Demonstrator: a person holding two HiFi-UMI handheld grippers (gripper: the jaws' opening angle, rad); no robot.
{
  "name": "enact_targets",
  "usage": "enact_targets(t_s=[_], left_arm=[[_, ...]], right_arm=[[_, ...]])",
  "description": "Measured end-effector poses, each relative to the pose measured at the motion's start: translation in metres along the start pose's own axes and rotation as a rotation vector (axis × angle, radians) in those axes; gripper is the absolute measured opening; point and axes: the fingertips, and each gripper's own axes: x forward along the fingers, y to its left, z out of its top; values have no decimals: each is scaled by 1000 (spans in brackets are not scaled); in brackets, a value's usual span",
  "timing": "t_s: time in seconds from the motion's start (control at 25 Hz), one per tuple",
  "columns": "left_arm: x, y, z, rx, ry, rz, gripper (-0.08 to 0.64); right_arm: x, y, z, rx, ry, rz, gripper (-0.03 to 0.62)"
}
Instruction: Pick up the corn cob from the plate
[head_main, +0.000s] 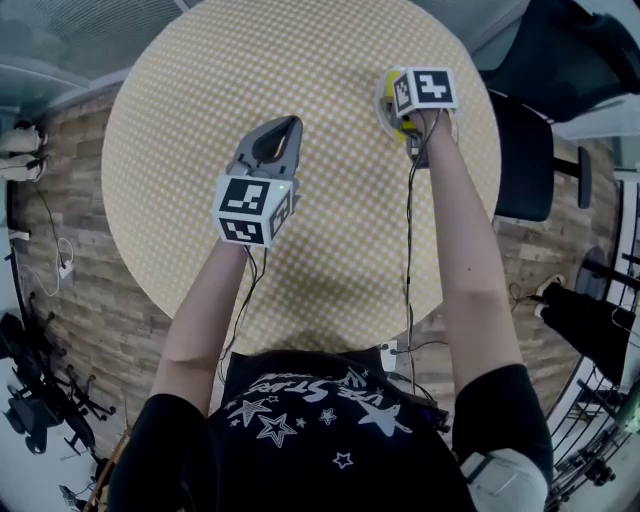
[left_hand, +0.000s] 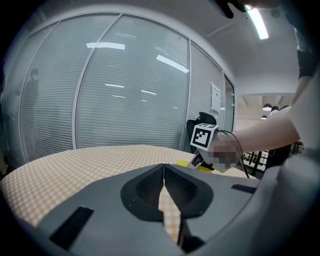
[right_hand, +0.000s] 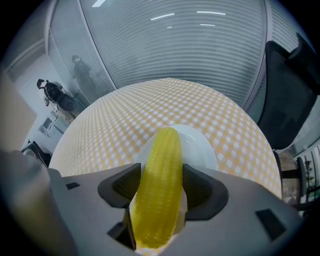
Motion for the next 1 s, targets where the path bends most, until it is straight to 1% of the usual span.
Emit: enact_targets(t_s=[0.16, 0.28, 0.44, 0.56, 0.64, 0.72, 0.88, 1.0], left_arm=[[-3, 3, -5, -23, 3, 6, 9], [-4, 4, -7, -30, 6, 6, 9], [-4, 4, -5, -34, 3, 8, 9], [-8, 5, 0, -31, -8, 8, 9], [-13, 6, 2, -34, -14, 10, 9], [-18, 7, 2, -38, -17, 10, 9], [-28, 10, 5, -50, -29, 13, 9], [-40, 12, 10, -59, -52, 16, 9]], right_arm=[[3, 0, -2, 9, 42, 12, 256], [3, -1, 0, 6, 42, 23, 256], [2, -4, 3, 9, -28, 35, 255], [-1, -8, 2, 7, -57, 29, 253], [-8, -11, 2, 24, -85, 32, 253], [-19, -11, 5, 50, -135, 44, 253], [-49, 6, 15, 53, -240, 97, 253], [-67, 28, 16, 41, -287, 140, 253]])
